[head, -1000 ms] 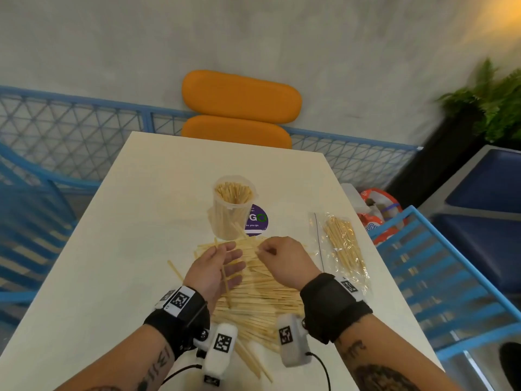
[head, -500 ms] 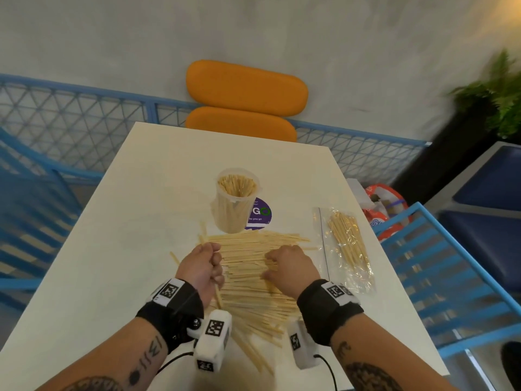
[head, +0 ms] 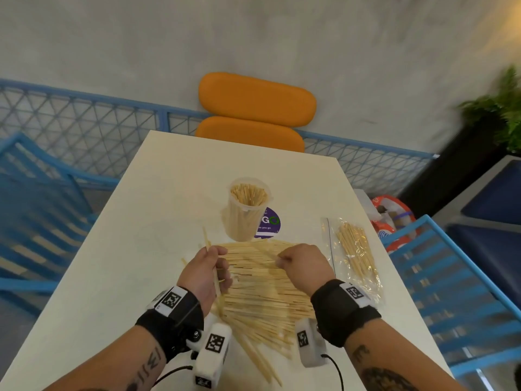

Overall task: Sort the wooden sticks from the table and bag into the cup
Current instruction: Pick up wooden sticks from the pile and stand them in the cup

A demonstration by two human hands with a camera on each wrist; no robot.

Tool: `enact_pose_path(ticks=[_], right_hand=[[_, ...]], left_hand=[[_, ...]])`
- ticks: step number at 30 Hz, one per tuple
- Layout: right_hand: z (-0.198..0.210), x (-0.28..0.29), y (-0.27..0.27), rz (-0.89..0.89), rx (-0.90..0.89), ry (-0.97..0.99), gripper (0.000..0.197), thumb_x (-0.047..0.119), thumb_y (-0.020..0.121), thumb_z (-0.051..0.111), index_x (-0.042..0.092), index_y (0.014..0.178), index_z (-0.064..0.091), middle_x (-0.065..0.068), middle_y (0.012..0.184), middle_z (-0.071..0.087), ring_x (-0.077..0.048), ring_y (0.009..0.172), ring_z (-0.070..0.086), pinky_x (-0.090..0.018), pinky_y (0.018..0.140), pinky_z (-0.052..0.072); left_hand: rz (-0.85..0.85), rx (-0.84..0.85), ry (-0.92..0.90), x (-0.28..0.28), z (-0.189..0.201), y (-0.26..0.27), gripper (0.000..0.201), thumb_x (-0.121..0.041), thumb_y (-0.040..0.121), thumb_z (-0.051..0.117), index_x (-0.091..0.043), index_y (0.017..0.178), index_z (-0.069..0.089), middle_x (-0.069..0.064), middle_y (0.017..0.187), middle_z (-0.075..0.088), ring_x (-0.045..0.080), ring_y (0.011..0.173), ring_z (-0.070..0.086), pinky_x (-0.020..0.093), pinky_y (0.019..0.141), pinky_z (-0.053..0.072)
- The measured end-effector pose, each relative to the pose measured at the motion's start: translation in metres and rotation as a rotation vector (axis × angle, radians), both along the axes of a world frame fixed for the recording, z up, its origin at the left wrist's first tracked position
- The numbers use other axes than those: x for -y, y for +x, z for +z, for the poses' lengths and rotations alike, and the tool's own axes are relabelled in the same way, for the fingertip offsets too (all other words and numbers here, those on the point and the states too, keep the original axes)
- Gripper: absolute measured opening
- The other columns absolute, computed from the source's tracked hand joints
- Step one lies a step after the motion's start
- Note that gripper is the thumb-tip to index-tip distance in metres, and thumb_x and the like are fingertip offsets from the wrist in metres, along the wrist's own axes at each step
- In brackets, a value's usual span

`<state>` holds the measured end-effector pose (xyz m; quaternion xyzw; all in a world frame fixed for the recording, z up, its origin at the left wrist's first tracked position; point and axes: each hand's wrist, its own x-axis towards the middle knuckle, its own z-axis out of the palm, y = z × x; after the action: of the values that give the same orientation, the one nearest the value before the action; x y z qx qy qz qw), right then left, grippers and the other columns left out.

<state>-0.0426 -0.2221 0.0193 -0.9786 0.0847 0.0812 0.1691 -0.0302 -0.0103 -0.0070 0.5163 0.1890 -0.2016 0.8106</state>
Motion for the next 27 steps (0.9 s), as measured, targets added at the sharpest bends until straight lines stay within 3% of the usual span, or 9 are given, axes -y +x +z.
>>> enact_pose_path(ticks=[4, 7, 10, 14, 17, 19, 21, 25, 27], right_hand=[[0.024, -0.016, 0.000, -0.086, 0.119, 0.445, 0.034, 0.029, 0.088, 0.070, -0.002, 0.075, 0.063, -0.001, 0.062, 0.049, -0.009, 0.056, 0.041, -0.023, 0.057, 0.037], [0.033, -0.033, 0.004, -0.151, 0.153, 0.711, 0.022, 0.028, 0.084, 0.075, 0.007, 0.089, 0.074, 0.004, 0.079, 0.071, -0.015, 0.071, 0.064, -0.029, 0.071, 0.051], [0.031, -0.042, 0.007, -0.252, 0.209, 0.742, 0.018, 0.032, 0.081, 0.079, 0.023, 0.094, 0.071, 0.002, 0.085, 0.075, -0.011, 0.081, 0.071, -0.032, 0.075, 0.058], [0.023, -0.046, 0.007, -0.274, 0.230, 0.694, 0.013, 0.031, 0.087, 0.075, 0.021, 0.095, 0.072, 0.005, 0.091, 0.074, -0.010, 0.085, 0.071, -0.036, 0.082, 0.060], [0.023, -0.044, 0.004, -0.220, 0.225, 0.660, 0.009, 0.028, 0.090, 0.070, 0.021, 0.087, 0.074, 0.010, 0.080, 0.073, -0.003, 0.076, 0.069, -0.023, 0.076, 0.056], [0.029, -0.040, 0.004, -0.175, 0.242, 0.542, 0.011, 0.030, 0.091, 0.068, 0.024, 0.082, 0.071, 0.013, 0.076, 0.069, 0.006, 0.072, 0.063, -0.007, 0.067, 0.045], [0.038, -0.034, 0.006, -0.200, 0.316, 0.525, 0.004, 0.029, 0.092, 0.066, 0.027, 0.095, 0.068, 0.012, 0.086, 0.065, 0.006, 0.074, 0.060, -0.004, 0.061, 0.039], [0.058, -0.027, 0.019, -0.190, 0.360, 0.749, 0.049, 0.031, 0.101, 0.054, 0.026, 0.147, 0.036, 0.009, 0.128, 0.054, -0.002, 0.084, 0.063, -0.008, 0.066, 0.046], [0.060, -0.028, 0.023, -0.115, 0.313, 0.691, 0.047, 0.032, 0.104, 0.047, 0.025, 0.149, 0.036, 0.007, 0.128, 0.056, 0.000, 0.077, 0.063, -0.009, 0.066, 0.047]], left_hand=[[-0.121, 0.038, -0.031, 0.021, 0.014, -0.001, 0.029, -0.027, 0.109, 0.038, -0.009, 0.106, 0.061, 0.010, 0.096, 0.073, 0.026, 0.081, 0.070, 0.045, 0.082, 0.056], [-0.198, 0.053, -0.096, 0.039, 0.028, -0.003, 0.028, -0.027, 0.108, 0.039, -0.013, 0.113, 0.063, 0.006, 0.098, 0.075, 0.023, 0.080, 0.070, 0.049, 0.093, 0.055], [-0.206, 0.022, -0.210, 0.050, 0.039, -0.003, 0.028, -0.026, 0.109, 0.037, -0.012, 0.118, 0.060, 0.011, 0.103, 0.075, 0.028, 0.076, 0.070, 0.045, 0.080, 0.059], [-0.224, -0.019, -0.189, 0.052, 0.041, 0.003, 0.031, -0.029, 0.110, 0.034, -0.013, 0.115, 0.060, 0.014, 0.100, 0.072, 0.025, 0.068, 0.063, 0.041, 0.074, 0.055], [-0.246, -0.017, -0.136, 0.050, 0.037, 0.008, 0.030, -0.030, 0.109, 0.034, -0.015, 0.114, 0.059, 0.007, 0.076, 0.064, 0.015, 0.052, 0.042, 0.030, 0.051, 0.046], [-0.283, 0.026, -0.044, 0.047, 0.034, 0.009, 0.027, -0.029, 0.109, 0.035, -0.013, 0.109, 0.057, 0.003, 0.065, 0.052, 0.012, 0.047, 0.031, 0.027, 0.046, 0.037], [-0.336, 0.087, 0.026, 0.044, 0.034, 0.007, 0.027, -0.029, 0.109, 0.036, -0.012, 0.108, 0.057, -0.001, 0.061, 0.042, 0.011, 0.046, 0.027, 0.027, 0.047, 0.032], [-0.463, 0.186, 0.099, 0.044, 0.032, 0.001, 0.030, -0.029, 0.108, 0.040, -0.008, 0.104, 0.059, -0.003, 0.060, 0.038, 0.013, 0.050, 0.024, 0.026, 0.048, 0.028], [-0.522, 0.227, 0.130, 0.045, 0.033, -0.002, 0.028, -0.028, 0.108, 0.040, -0.008, 0.099, 0.057, -0.002, 0.063, 0.037, 0.014, 0.052, 0.025, 0.027, 0.050, 0.028]])
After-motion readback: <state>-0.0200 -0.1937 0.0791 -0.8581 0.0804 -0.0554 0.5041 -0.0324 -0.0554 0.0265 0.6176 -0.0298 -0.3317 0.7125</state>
